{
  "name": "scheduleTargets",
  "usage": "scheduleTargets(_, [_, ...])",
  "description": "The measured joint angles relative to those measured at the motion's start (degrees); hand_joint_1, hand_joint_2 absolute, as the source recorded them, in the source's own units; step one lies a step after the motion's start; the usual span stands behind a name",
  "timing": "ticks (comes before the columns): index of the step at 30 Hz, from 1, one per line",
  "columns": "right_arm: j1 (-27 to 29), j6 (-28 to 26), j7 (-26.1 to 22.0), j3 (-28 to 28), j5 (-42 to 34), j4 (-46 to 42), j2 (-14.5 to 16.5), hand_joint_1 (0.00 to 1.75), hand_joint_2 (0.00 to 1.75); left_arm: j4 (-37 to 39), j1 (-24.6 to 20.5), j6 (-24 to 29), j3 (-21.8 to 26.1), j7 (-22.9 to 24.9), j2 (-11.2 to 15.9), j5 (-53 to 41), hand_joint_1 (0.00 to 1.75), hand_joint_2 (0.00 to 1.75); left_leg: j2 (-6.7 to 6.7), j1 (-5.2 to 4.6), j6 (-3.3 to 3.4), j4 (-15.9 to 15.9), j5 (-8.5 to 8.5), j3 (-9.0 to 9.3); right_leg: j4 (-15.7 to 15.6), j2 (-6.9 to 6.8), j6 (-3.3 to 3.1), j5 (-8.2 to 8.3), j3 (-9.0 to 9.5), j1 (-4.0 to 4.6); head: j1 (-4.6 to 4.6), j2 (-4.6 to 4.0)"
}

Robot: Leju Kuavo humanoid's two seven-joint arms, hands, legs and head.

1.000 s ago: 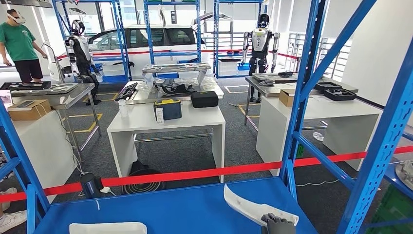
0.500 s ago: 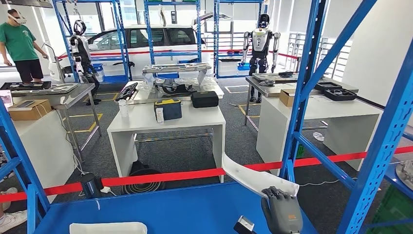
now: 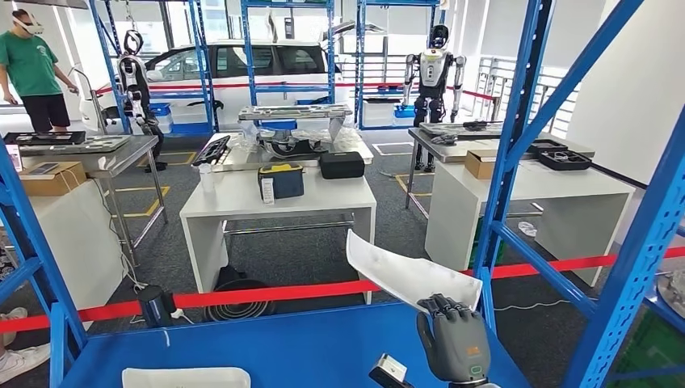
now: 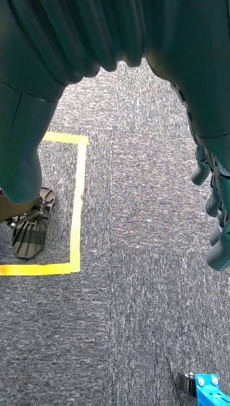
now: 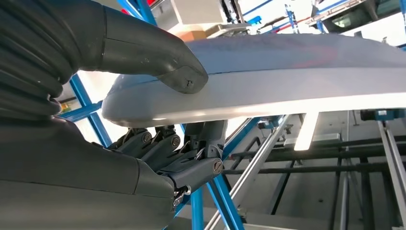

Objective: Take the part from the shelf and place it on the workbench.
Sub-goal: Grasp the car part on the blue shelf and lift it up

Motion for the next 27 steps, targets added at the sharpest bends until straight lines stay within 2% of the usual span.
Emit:
scheduleTargets(1, [0.01,0.17,-0.03,0.09,0.01,-0.03,0.01,1.47,1.75,0.0,0.01,0.07,0.07,-0.03,-0.02,0.04,0.0,1.75,0.01,0.1,-0.07,0.15,-0.04,-0.11,1.15,-0.01,0.21,0.09,-0.42,-0.16,0.0,0.0])
scheduleTargets(2, [-0.02,0.31,-0.1,0.16,0.02,-0.09,0.02,1.47,1.75,0.0,0.02,0.1,0.2,-0.1,-0.05,0.12,0.0,1.75,0.01,0.27,-0.22,0.37,-0.11,-0.23,0.06,-0.04,0.47,1.24,0.25,-0.38,0.0,-0.01])
scheduleTargets(4, [-0.17,0.38,-0.36,0.32,0.11,-0.37,0.03,1.47,1.75,-0.02,0.01,0.13,0.59,-0.45,-0.08,0.42,0.0,1.75,-0.04,0.71,-0.94,1.07,-0.42,-0.54,-7.07,-0.18,1.06,4.38,4.15,-0.83,-0.01,-0.01])
scheduleTargets(5, [-0.25,0.28,-0.5,0.45,0.22,-0.56,0.04,1.47,1.75,-0.04,0.01,0.13,0.8,-0.68,-0.05,0.55,0.0,1.75,-0.12,0.85,-1.47,1.5,-0.59,-0.77,-10.16,-0.06,1.01,5.46,5.85,-0.8,0.01,-0.01])
scheduleTargets(6, [-0.23,0.08,-0.58,0.58,0.36,-0.8,0.02,1.47,1.75,-0.07,0.01,0.13,0.96,-0.93,0.0,0.64,0.0,1.75,-0.21,0.86,-1.99,1.87,-0.7,-0.97,-12.09,0.07,0.73,5.81,6.85,-0.73,0.01,-0.01])
scheduleTargets(7, [-0.12,-0.18,-0.6,0.69,0.47,-1.07,-0.04,1.47,1.75,-0.09,0.0,0.13,1.1,-1.14,0.04,0.67,0.0,1.75,-0.31,0.8,-2.45,2.12,-0.72,-1.15,-12.68,0.25,0.2,5.58,7.08,-0.58,0.0,-0.01])
scheduleTargets(10, [0.51,-0.95,-0.62,0.87,0.65,-2.26,-0.32,1.47,1.75,-0.09,0.01,0.0,1.38,-1.33,0.08,0.56,0.0,1.75,-0.41,0.92,-3.55,2.32,-0.68,-1.63,-12.65,0.44,-1.63,5.85,6.39,-0.46,0.0,-0.01])
scheduleTargets(11, [0.66,-1.18,-0.67,0.94,0.69,-2.69,-0.4,1.47,1.75,-0.08,0.01,-0.04,1.45,-1.3,0.1,0.43,0.0,1.75,-0.34,1.0,-3.81,3.12,-1.5,-2.06,-12.77,0.42,-2.14,6.14,6.17,-0.46,0.01,0.0])
scheduleTargets(13, [0.87,-1.55,-0.72,1.05,0.73,-3.48,-0.62,1.47,1.75,-0.07,-0.07,-0.03,1.5,-1.19,0.11,0.15,0.0,1.75,-0.2,1.02,-3.99,8.01,-5.22,-3.99,-12.96,0.37,-2.93,6.73,5.67,-0.41,-0.02,-0.01])
scheduleTargets(15, [1.27,-1.81,-0.71,1.08,0.74,-4.27,-0.86,1.47,1.75,-0.07,-0.14,-0.01,1.51,-1.13,0.16,0.03,0.0,1.75,-0.18,0.95,-3.96,14.93,-9.04,-6.31,-12.95,0.33,-3.31,7.24,4.99,-0.1,-0.04,-0.01])
scheduleTargets(16, [1.55,-1.94,-0.69,1.08,0.76,-4.67,-0.96,1.47,1.75,-0.07,-0.13,-0.01,1.52,-1.12,0.19,-0.01,0.0,1.75,-0.18,0.89,-3.83,16.94,-9.7,-6.72,-12.93,0.32,-3.39,7.51,4.61,0.09,-0.04,-0.02])
scheduleTargets(17, [1.83,-2.1,-0.63,1.08,0.78,-5.19,-1.08,1.47,1.75,-0.07,-0.12,0.0,1.54,-1.15,0.22,-0.08,0.0,1.75,-0.18,0.79,-3.6,16.97,-9.33,-6.16,-12.91,0.31,-3.41,7.81,4.22,0.27,-0.04,-0.01])
scheduleTargets(18, [2.05,-2.26,-0.52,1.08,0.79,-5.79,-1.22,1.47,1.75,-0.08,-0.12,0.0,1.56,-1.21,0.25,-0.21,0.0,1.75,-0.19,0.63,-3.23,14.93,-8.14,-4.57,-12.89,0.31,-3.39,8.13,3.84,0.42,-0.04,-0.01])
scheduleTargets(20, [2.27,-2.55,-0.2,1.08,0.8,-7.07,-1.61,1.47,1.75,-0.12,-0.21,-0.01,1.57,-1.33,0.31,-0.62,0.0,1.75,-0.19,0.14,-2.29,7.09,-5.65,0.52,-12.88,0.31,-3.15,8.73,3.31,0.62,-0.04,-0.01])
scheduleTargets(21, [2.31,-2.65,-0.03,1.08,0.77,-7.64,-1.9,1.47,1.75,-0.14,-0.26,-0.01,1.56,-1.37,0.35,-0.81,0.0,1.75,-0.17,-0.13,-2.03,4.03,-4.86,2.41,-12.95,0.28,-2.89,9.04,3.2,0.63,-0.03,-0.01])
scheduleTargets(22, [2.37,-2.76,0.09,1.08,0.71,-8.15,-2.24,1.47,1.75,-0.16,-0.29,-0.02,1.56,-1.37,0.38,-0.99,0.0,1.75,-0.16,-0.4,-1.85,2.15,-4.6,3.41,-13.02,0.24,-2.56,9.36,3.16,0.61,-0.03,-0.01])
scheduleTargets(24, [2.76,-3.17,0.3,1.05,0.43,-9.18,-3.06,1.47,1.75,-0.17,-0.27,-0.02,1.56,-1.29,0.41,-1.49,0.0,1.75,-0.14,-0.69,-1.57,1.35,-4.08,3.14,-13.41,0.16,-1.74,10.11,3.18,0.51,-0.01,-0.01])
scheduleTargets(25, [3.04,-3.44,0.37,1.01,0.21,-9.7,-3.52,1.47,1.75,-0.16,-0.24,0.0,1.56,-1.22,0.4,-1.73,0.0,1.75,-0.02,-0.63,-1.21,0.98,-3.7,2.91,-13.43,0.16,-1.4,10.19,3.1,0.42,-0.02,-0.01])
scheduleTargets(26, [3.29,-3.69,0.45,0.92,-0.01,-10.23,-4.0,1.47,1.75,-0.16,-0.21,0.04,1.57,-1.16,0.4,-1.92,0.0,1.75,0.09,-0.51,-0.77,0.73,-3.15,2.66,-13.01,0.14,-1.1,9.49,2.81,0.39,0.02,-0.01])
scheduleTargets(27, [3.44,-3.88,0.5,0.8,-0.24,-10.73,-4.47,1.47,1.75,-0.16,-0.19,0.09,1.57,-1.13,0.39,-1.99,0.0,1.75,0.21,-0.36,-0.35,0.47,-2.51,2.32,-11.56,0.12,-0.87,7.81,2.21,0.36,0.05,-0.02])
